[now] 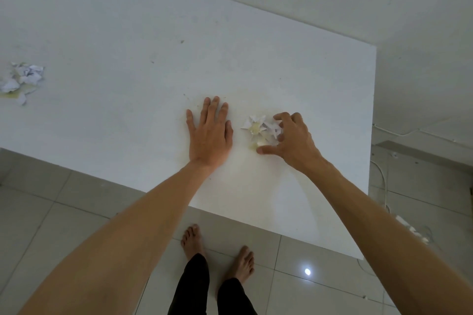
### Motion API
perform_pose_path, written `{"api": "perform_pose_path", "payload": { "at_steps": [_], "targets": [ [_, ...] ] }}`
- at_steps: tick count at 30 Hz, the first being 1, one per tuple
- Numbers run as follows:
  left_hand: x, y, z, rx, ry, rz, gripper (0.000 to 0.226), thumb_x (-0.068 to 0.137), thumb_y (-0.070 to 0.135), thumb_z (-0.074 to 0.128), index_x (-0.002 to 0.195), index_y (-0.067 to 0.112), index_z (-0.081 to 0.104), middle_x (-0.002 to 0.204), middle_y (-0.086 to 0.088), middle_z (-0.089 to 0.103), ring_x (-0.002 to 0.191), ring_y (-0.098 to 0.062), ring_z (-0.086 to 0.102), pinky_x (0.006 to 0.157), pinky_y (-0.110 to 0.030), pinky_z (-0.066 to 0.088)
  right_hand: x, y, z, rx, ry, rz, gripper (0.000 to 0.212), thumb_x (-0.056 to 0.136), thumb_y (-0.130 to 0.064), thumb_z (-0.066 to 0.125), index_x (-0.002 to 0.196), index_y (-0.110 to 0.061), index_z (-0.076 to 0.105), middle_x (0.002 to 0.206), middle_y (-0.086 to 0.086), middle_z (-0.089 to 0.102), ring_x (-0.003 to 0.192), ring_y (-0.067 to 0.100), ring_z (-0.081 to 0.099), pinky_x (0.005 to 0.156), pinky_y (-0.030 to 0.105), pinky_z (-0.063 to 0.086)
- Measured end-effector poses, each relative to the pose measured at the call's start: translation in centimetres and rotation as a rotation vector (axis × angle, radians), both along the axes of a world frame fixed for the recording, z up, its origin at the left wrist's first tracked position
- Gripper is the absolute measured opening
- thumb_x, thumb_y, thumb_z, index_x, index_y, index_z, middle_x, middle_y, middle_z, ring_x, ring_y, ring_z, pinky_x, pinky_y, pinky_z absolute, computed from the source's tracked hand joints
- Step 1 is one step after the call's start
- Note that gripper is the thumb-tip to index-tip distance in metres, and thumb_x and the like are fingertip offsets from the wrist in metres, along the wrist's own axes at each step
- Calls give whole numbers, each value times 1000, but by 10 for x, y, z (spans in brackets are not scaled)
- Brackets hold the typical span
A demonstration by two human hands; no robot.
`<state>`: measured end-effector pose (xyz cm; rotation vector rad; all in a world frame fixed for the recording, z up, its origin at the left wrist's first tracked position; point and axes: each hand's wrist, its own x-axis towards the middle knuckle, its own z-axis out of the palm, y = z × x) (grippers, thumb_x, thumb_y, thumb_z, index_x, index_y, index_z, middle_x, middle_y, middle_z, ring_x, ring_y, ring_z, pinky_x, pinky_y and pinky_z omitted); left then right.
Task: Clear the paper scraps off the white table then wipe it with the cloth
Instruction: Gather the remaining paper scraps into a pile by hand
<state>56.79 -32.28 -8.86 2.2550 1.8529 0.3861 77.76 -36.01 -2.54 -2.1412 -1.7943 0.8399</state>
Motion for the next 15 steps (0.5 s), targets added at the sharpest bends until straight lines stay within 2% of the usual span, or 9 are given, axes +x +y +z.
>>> {"api": "perform_pose_path", "payload": {
  "at_steps": [3, 6, 9, 11, 13, 15],
  "targets": [
    [0, 0, 0, 6, 2, -3, 50, 105, 34, 28, 151, 19, 36, 163, -4, 28, 153, -21, 17, 120, -62, 12, -3, 1, -4, 68, 136, -42, 75, 71, -27, 94, 134, -15, 55, 122, 3, 55, 86, 11, 67, 85, 36, 61],
    [1, 0, -1, 8, 6, -2, 49, 104, 33, 27, 151, 19, 37, 163, -4, 29, 153, -21, 17, 120, -62, 12, 2, 1, 0, 67, 42, 57, 85, 68, -32, 95, 140, -17, 51, 125, 2, 57, 102, 17, 63, 90, 37, 57],
    [0, 0, -1, 3, 8, 1, 49, 104, 33, 27, 151, 19, 37, 163, -3, 28, 153, -21, 16, 120, -62, 12, 4, 5, 8, 83, -163, 246, 104, 67, -42, 94, 152, -19, 39, 142, 5, 45, 127, 24, 48, 98, 39, 50],
    [0, 0, 0, 6, 15, -2, 50, 104, 33, 27, 151, 18, 37, 163, -4, 28, 153, -21, 17, 119, -62, 12, 2, 14, 9, 89, -165, 356, 111, 65, -44, 94, 156, -24, 34, 149, 5, 37, 133, 24, 44, 101, 44, 50],
    [1, -1, 1, 4, 16, -7, 51, 104, 34, 26, 151, 18, 37, 163, -5, 28, 153, -22, 17, 119, -62, 12, 0, 25, 6, 66, -140, 448, 109, 69, -44, 92, 158, -32, 30, 159, 2, 27, 140, 24, 39, 106, 44, 46],
    [1, -1, 1, -2, 16, -10, 50, 105, 34, 25, 151, 19, 36, 163, -4, 27, 154, -21, 16, 120, -61, 11, -1, 34, 1, 38, -124, 528, 92, 82, -44, 82, 158, -38, 30, 166, -2, 18, 144, 22, 37, 108, 40, 43]
  ]
}}
